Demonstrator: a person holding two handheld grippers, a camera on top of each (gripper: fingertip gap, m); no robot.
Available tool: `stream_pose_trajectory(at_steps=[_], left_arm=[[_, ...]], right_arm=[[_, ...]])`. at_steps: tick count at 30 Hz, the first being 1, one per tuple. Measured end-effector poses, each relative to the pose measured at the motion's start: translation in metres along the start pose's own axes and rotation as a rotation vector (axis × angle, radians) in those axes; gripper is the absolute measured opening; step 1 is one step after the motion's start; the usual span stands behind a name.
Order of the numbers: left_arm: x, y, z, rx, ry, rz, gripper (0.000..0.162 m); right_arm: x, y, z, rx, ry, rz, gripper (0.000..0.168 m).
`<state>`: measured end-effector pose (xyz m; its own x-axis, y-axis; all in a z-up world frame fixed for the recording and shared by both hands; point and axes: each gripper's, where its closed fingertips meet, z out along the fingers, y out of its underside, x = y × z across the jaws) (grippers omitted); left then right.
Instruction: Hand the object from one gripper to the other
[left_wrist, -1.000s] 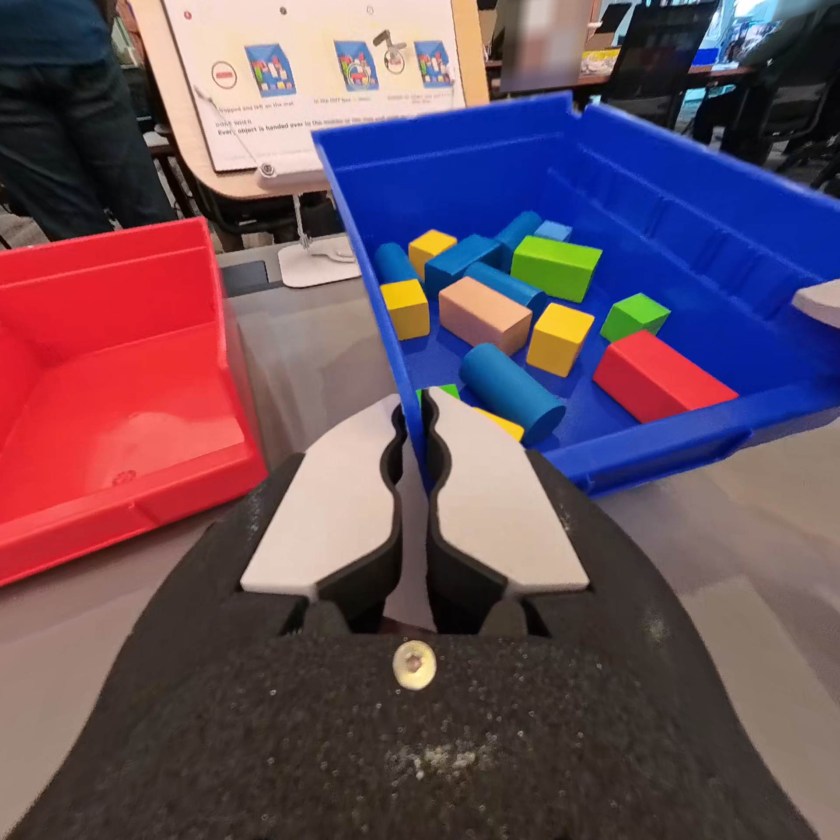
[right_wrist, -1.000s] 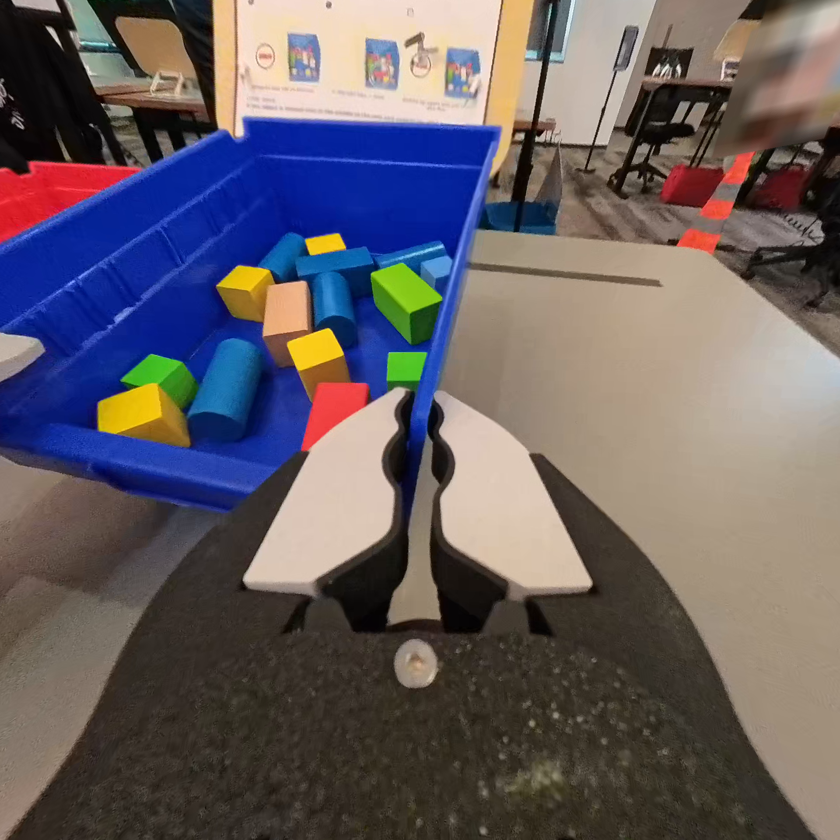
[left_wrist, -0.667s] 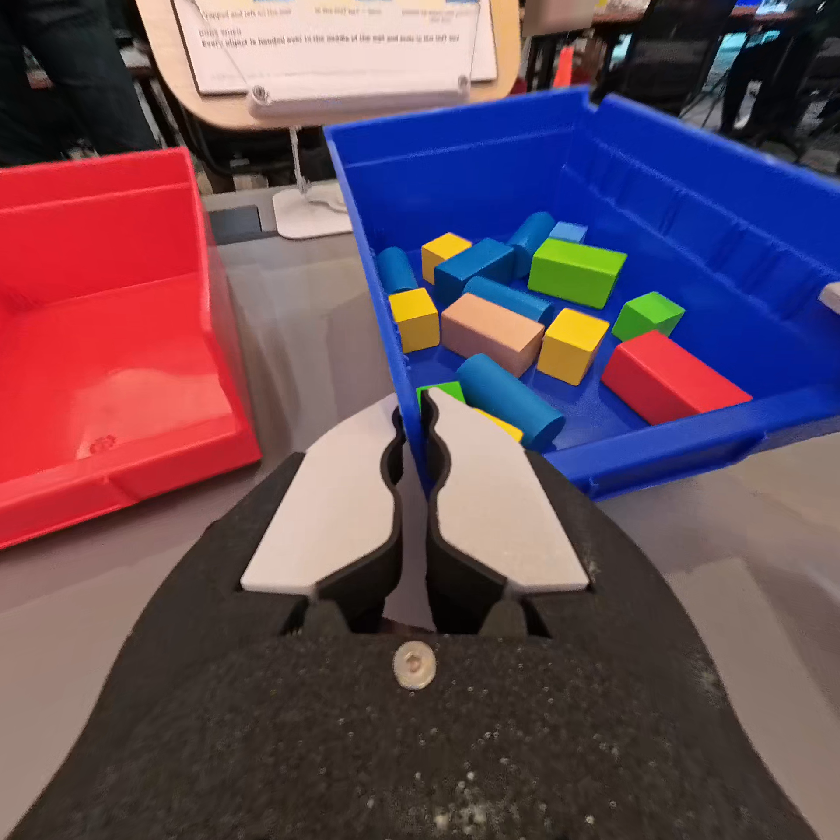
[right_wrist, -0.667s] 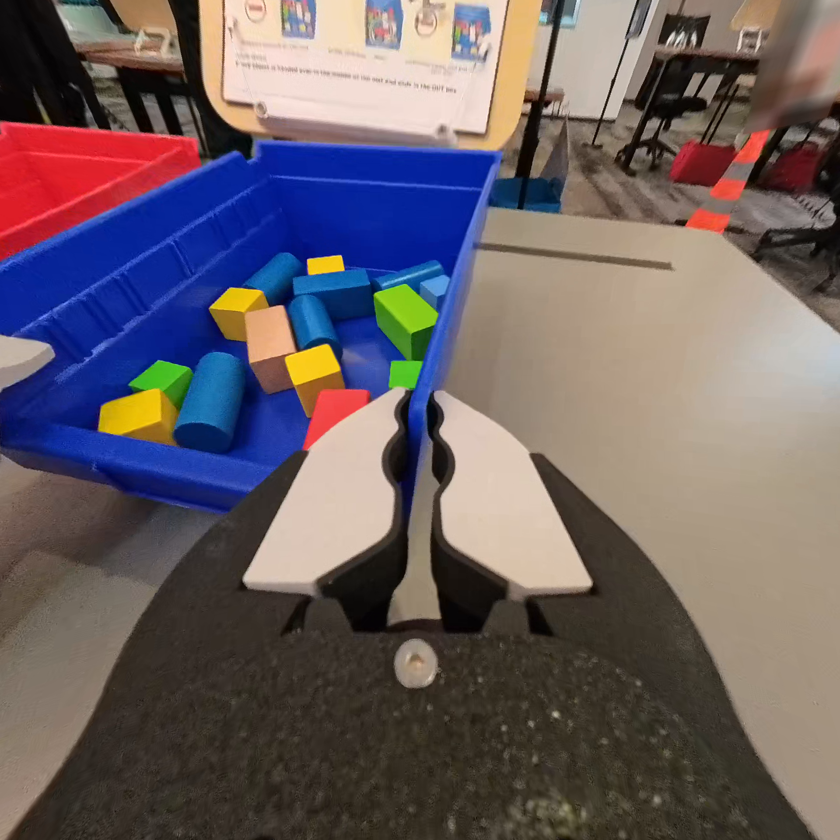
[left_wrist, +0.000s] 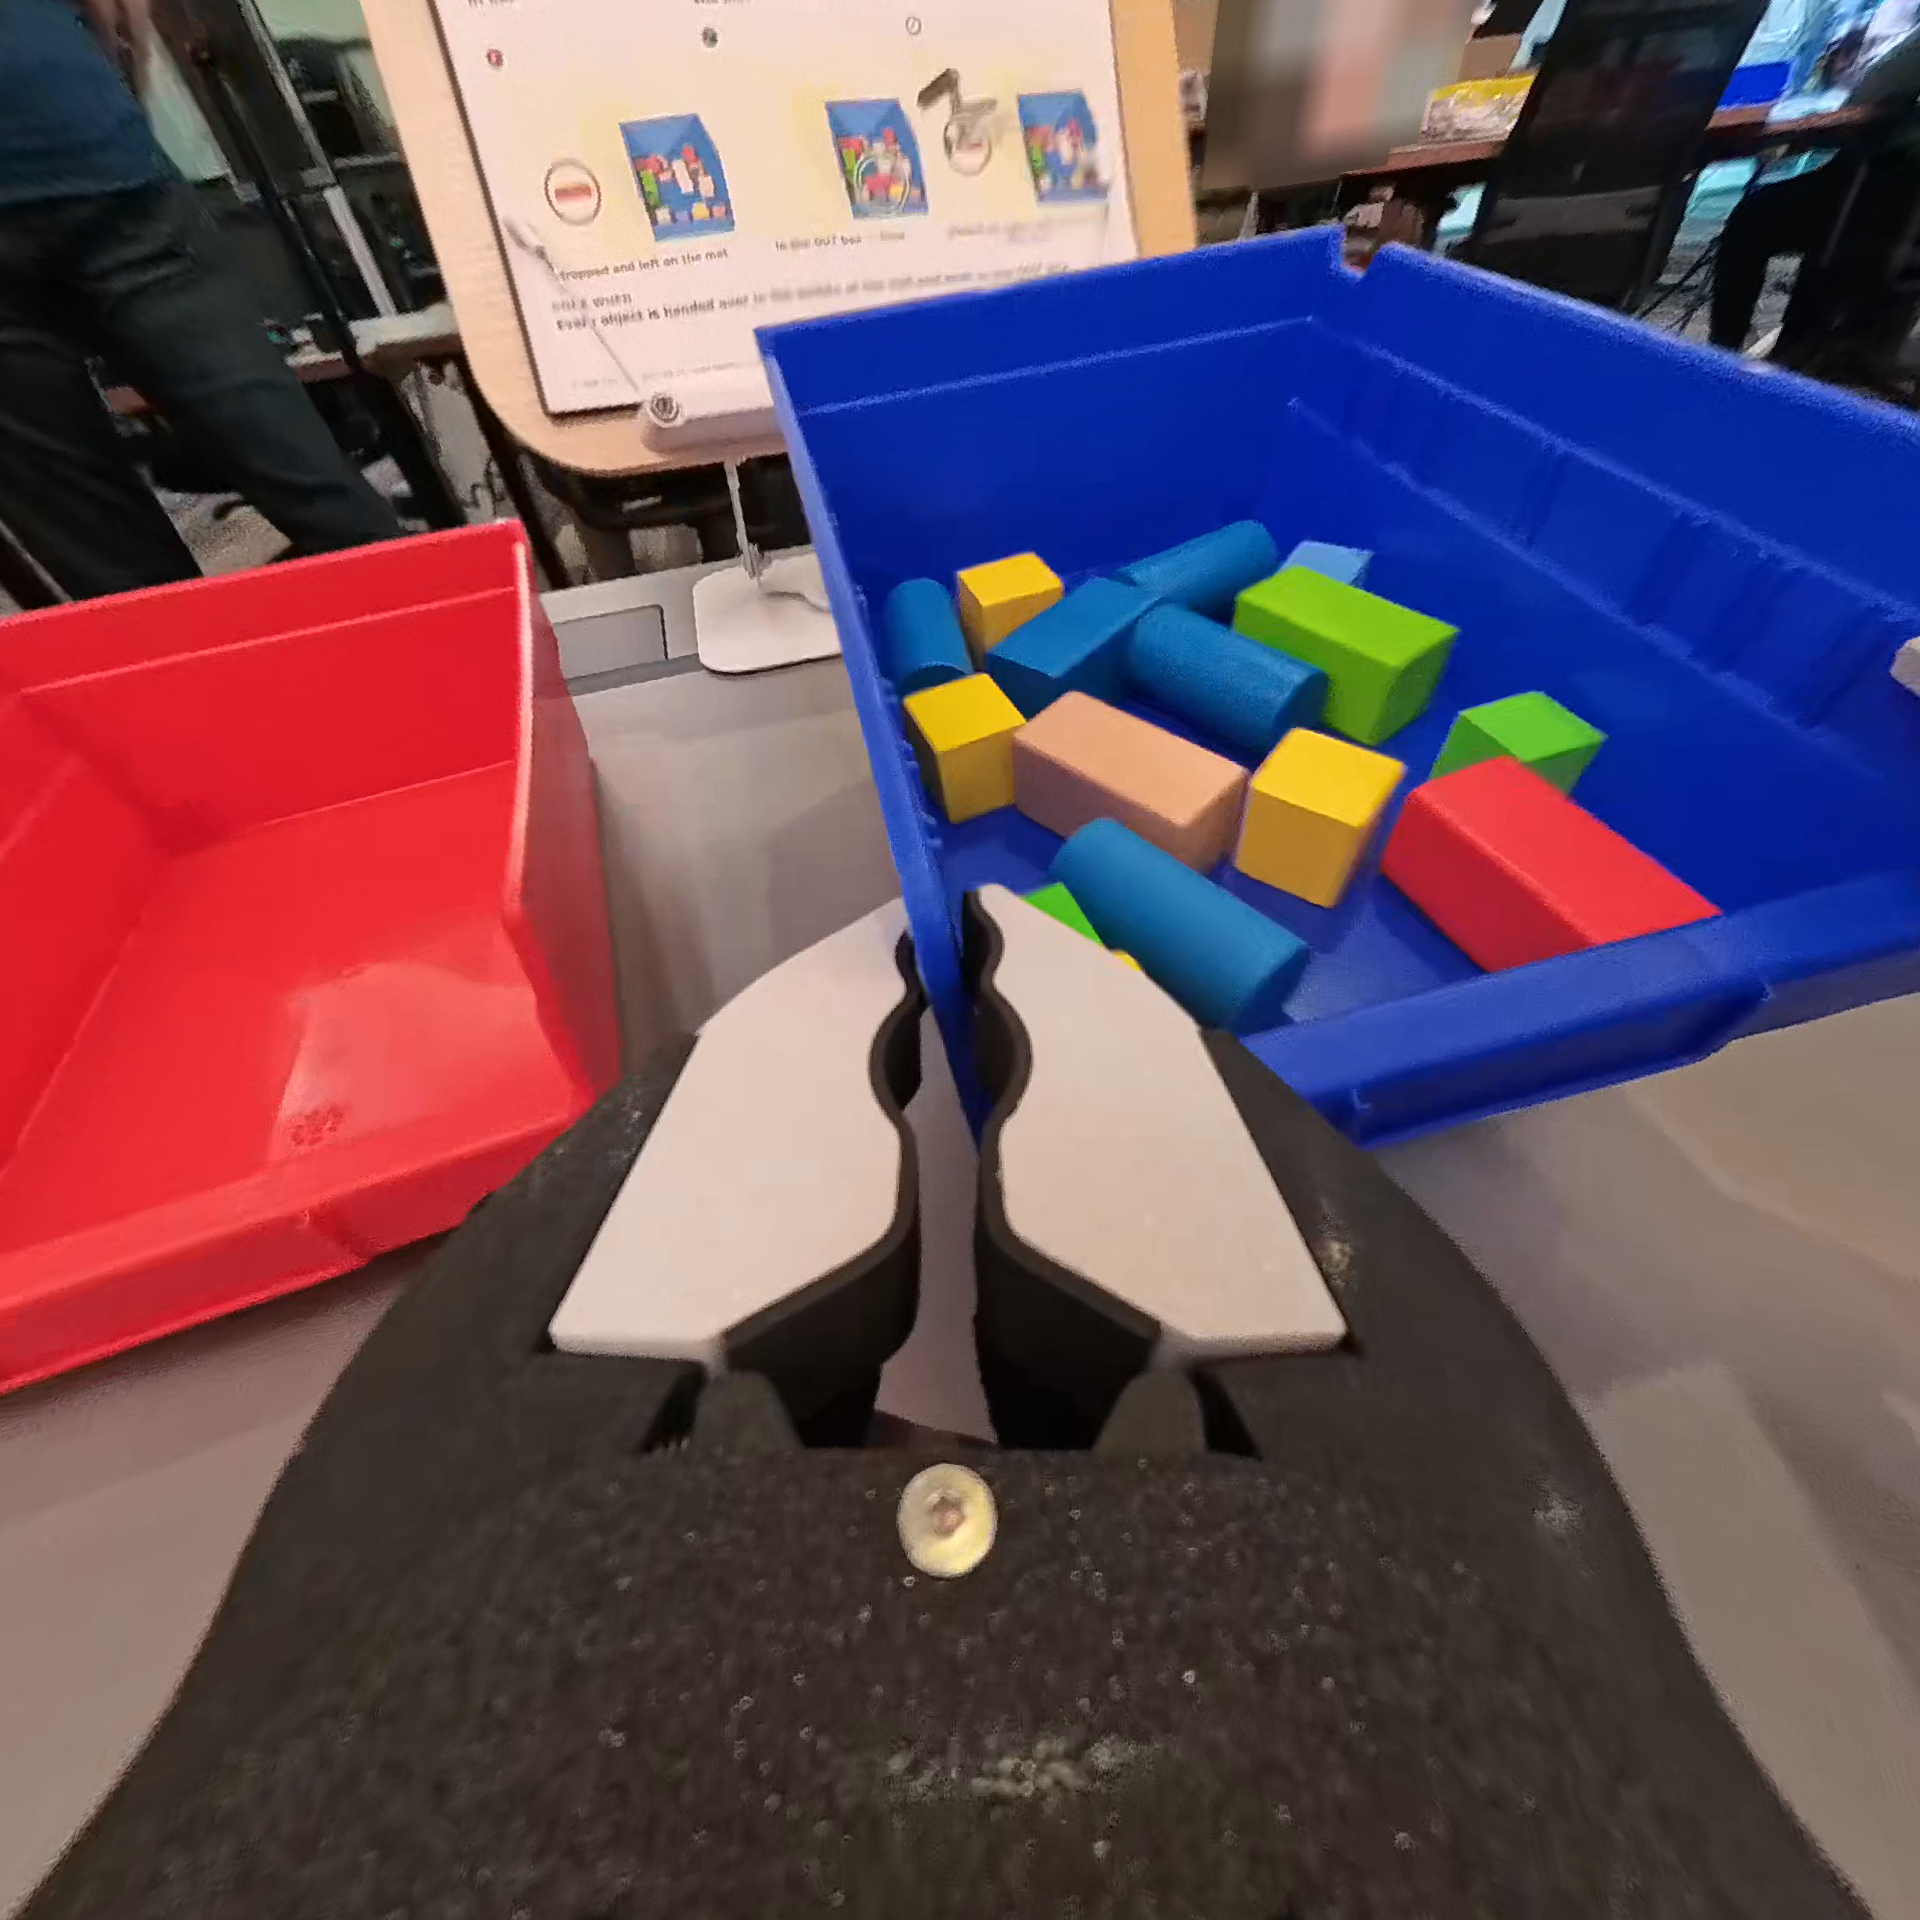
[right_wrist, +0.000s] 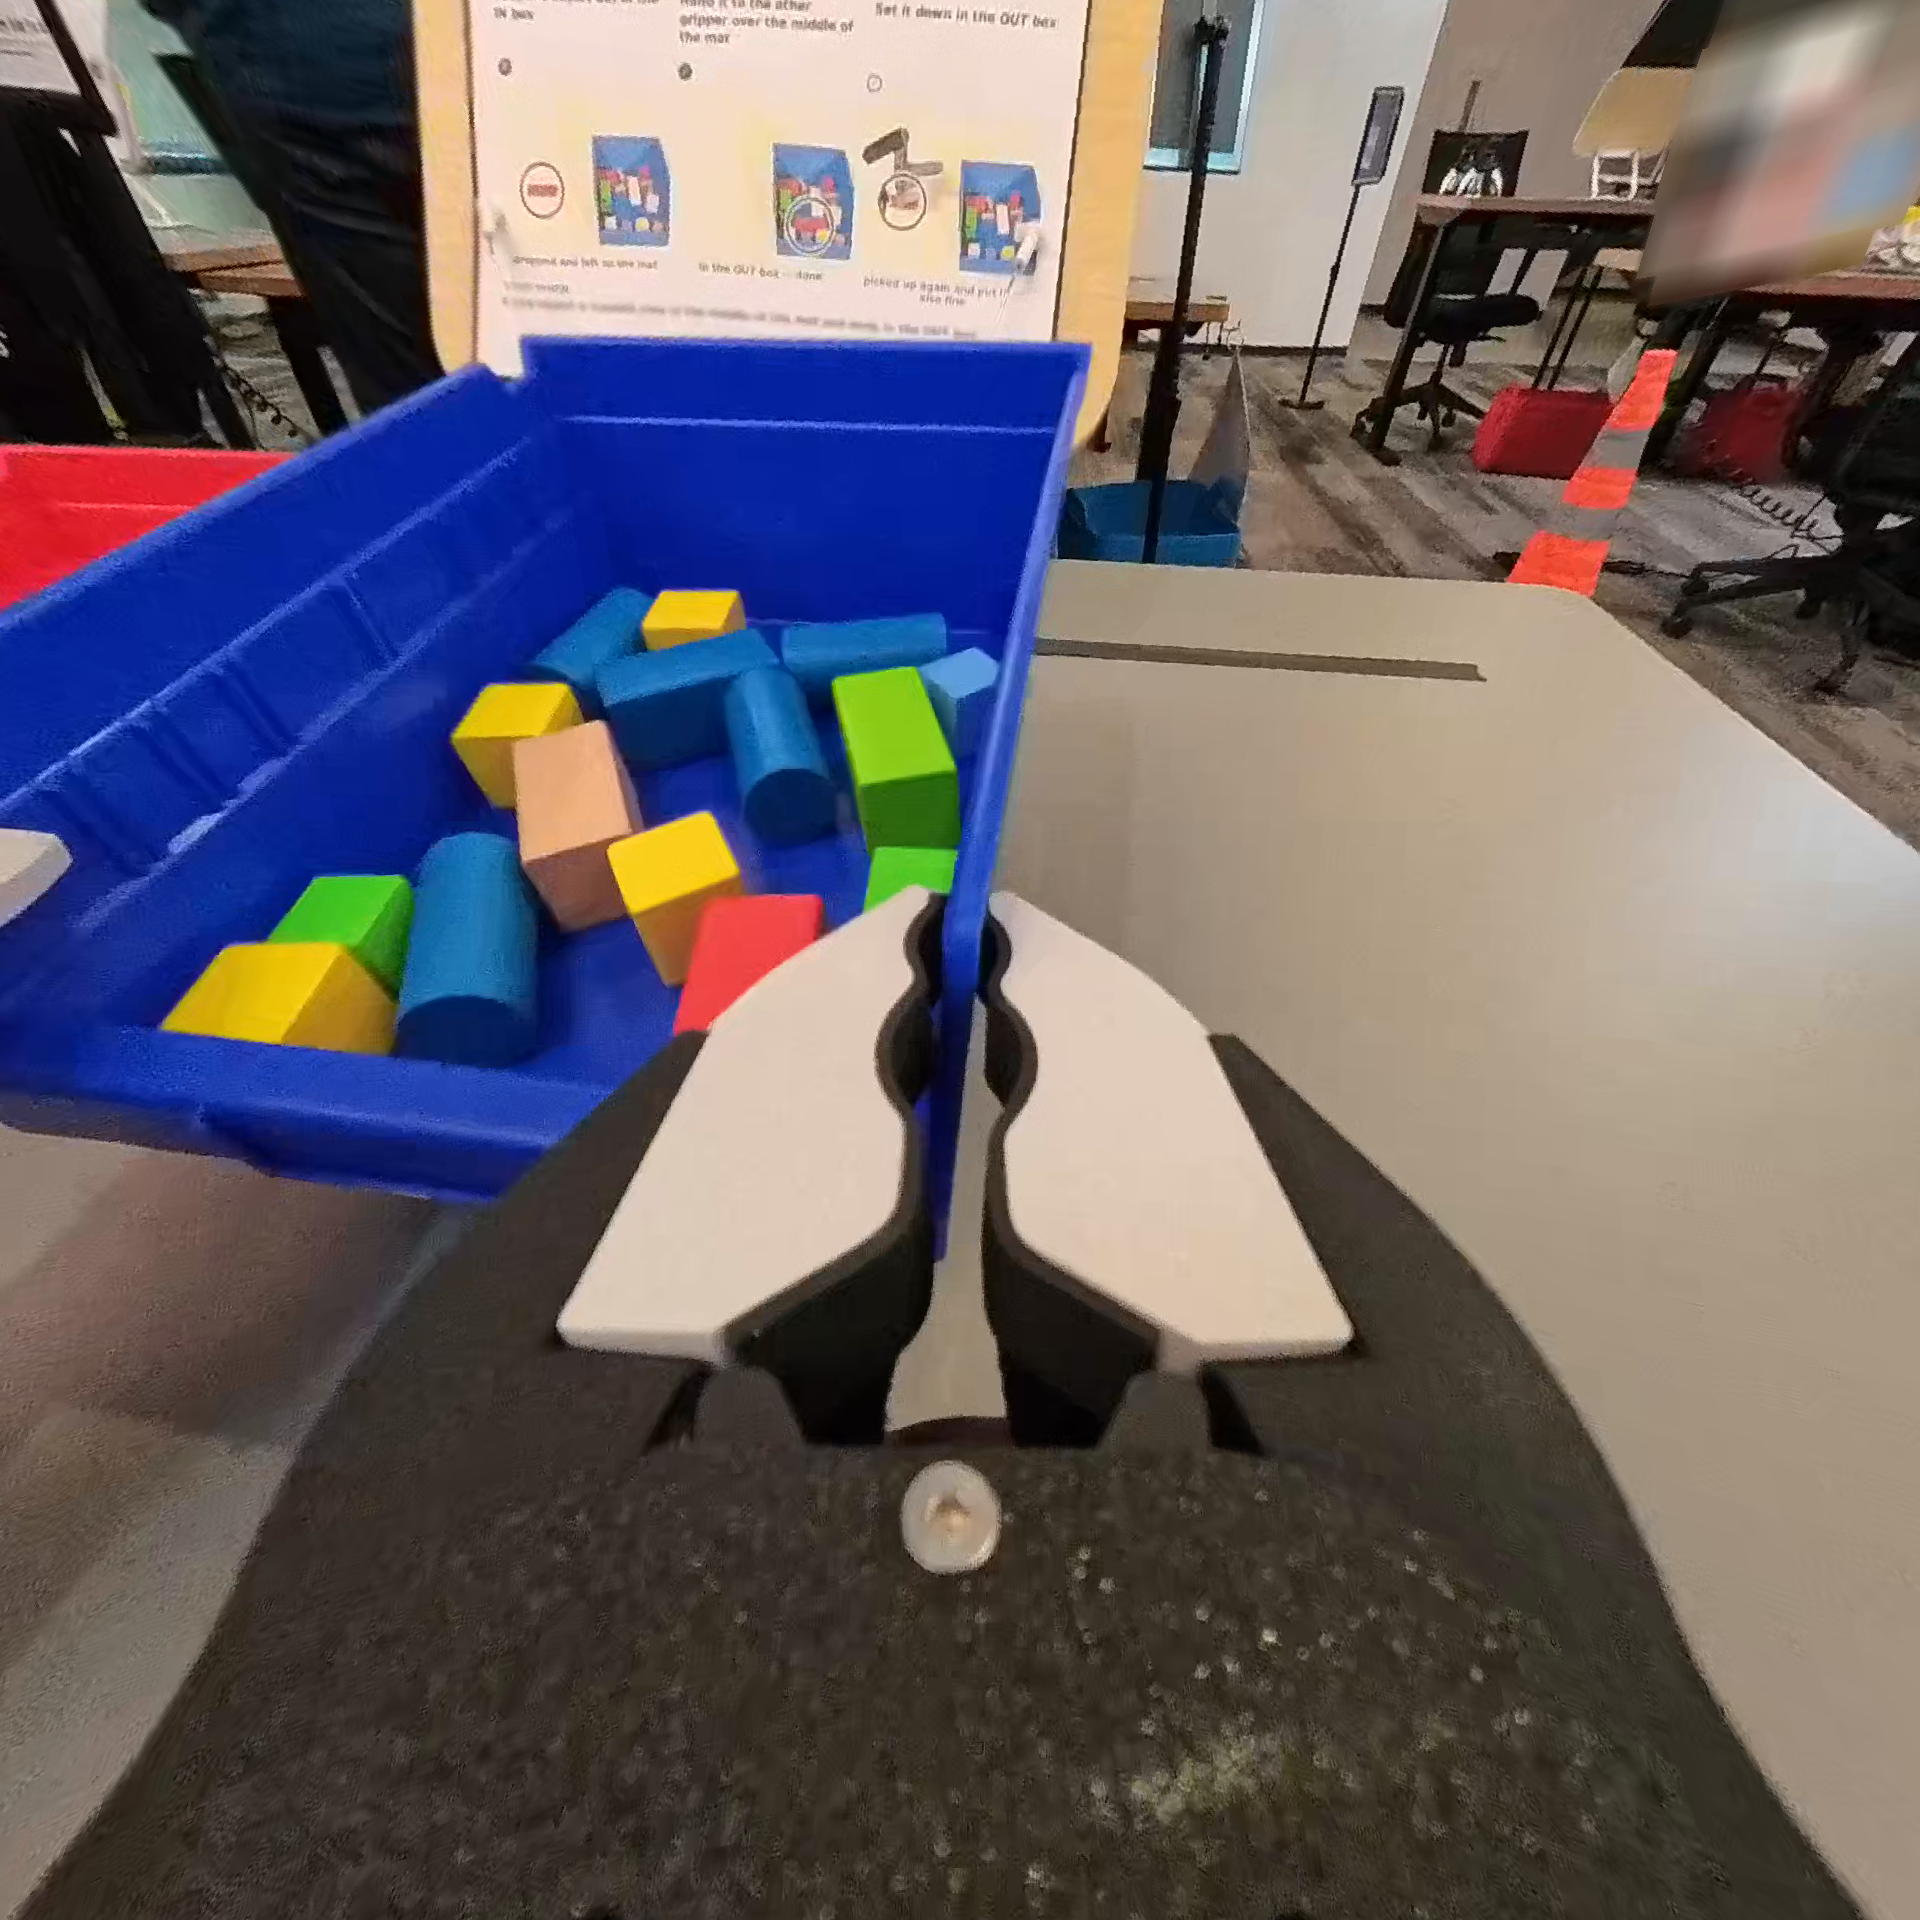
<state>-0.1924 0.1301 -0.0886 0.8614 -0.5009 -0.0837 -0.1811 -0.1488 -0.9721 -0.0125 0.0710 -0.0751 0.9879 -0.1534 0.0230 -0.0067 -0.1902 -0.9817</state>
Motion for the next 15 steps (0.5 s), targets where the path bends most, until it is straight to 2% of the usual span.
stream_pose_trajectory(at_steps=[2, 6, 9, 11, 13, 15], left_arm=[[-0.003, 0.007, 0.013, -0.069, 0.000, -0.027, 0.004], [-0.002, 0.024, 0.009, -0.129, 0.022, -0.038, 0.004], [-0.011, 0.016, 0.032, -0.157, 0.010, -0.051, 0.005], [-0.008, 0.010, 0.014, -0.144, 0.014, -0.033, 0.004], [-0.006, 0.015, -0.011, -0.153, 0.023, -0.021, 0.005], [-0.008, 0.019, -0.021, -0.165, 0.023, -0.025, 0.005]], right_arm=[[0.001, 0.002, 0.018, -0.063, -0.002, -0.005, 0.004], [-0.004, 0.014, 0.006, -0.100, -0.031, 0.022, 0.005], [-0.001, 0.006, 0.039, -0.135, -0.029, 0.008, 0.005], [-0.002, 0.004, 0.036, -0.147, -0.041, 0.010, 0.004], [-0.009, 0.013, 0.013, -0.141, -0.074, 0.031, 0.005], [-0.017, 0.024, -0.003, -0.155, -0.090, 0.064, 0.005]])
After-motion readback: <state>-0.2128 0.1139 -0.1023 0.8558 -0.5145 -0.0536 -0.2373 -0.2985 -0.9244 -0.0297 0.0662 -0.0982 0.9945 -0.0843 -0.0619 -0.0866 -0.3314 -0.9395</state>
